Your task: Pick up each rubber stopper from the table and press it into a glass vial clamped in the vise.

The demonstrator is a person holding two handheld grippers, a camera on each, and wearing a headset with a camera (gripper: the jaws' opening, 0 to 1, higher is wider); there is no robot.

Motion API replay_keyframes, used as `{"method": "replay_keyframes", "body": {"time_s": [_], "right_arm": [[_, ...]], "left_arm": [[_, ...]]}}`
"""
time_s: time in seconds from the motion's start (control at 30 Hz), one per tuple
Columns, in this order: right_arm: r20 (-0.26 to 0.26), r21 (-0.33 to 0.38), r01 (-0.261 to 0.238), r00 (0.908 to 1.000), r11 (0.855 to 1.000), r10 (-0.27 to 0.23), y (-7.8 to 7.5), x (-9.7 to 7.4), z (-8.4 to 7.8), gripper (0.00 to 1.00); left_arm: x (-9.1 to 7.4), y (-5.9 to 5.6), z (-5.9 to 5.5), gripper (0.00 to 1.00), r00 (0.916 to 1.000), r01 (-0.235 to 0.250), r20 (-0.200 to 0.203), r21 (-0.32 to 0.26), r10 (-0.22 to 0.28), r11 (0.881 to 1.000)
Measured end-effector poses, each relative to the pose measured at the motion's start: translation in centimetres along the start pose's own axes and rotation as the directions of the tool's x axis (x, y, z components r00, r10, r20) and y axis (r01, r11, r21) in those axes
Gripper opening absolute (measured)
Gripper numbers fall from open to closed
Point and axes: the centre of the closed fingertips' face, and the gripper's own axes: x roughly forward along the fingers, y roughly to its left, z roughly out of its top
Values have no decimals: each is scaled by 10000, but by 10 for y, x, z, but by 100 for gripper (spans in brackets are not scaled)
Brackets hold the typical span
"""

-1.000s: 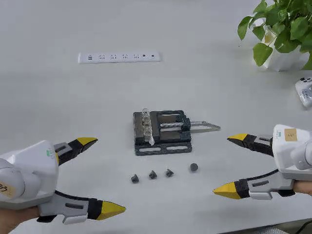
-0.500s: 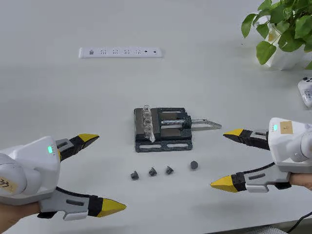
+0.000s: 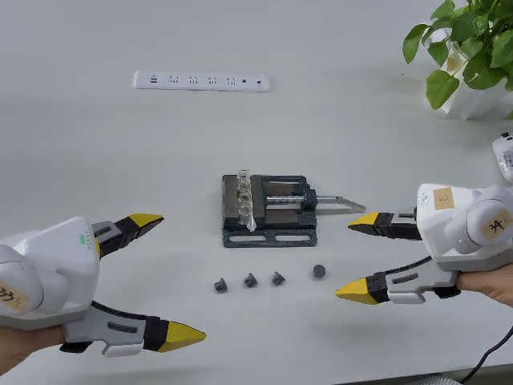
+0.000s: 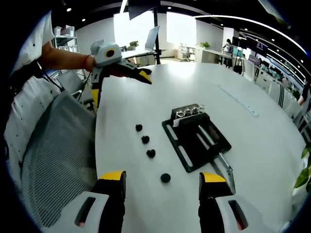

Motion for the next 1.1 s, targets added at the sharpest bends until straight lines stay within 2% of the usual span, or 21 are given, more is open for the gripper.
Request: {"method": "replay_keyframes", "body": {"time_s": [0.17,0.27,0.53,0.77,1.1], "right_arm": [[-707,-389,-317,9971,9987,289,1,8,0,49],[-1163,-587,-495,9923,9971,424,1,14,-2,43],[-2285,-1347,-890,9719,9869,565,-7,29,-15,31],[-2769,-1748,-1142,9589,9780,625,-7,38,-22,20],[-3324,-2199,-1485,9406,9642,690,-8,46,-29,15]], "left_arm": [[0,0,1,99,10000,-6,51,-28,6,10000],[1,1,2,99,10000,-31,86,-62,32,10000],[2,3,3,99,9997,-87,206,-158,90,9998],[3,4,3,99,9996,-98,259,-241,104,9997],[5,7,1,99,9993,-156,332,-366,168,9992]]}}
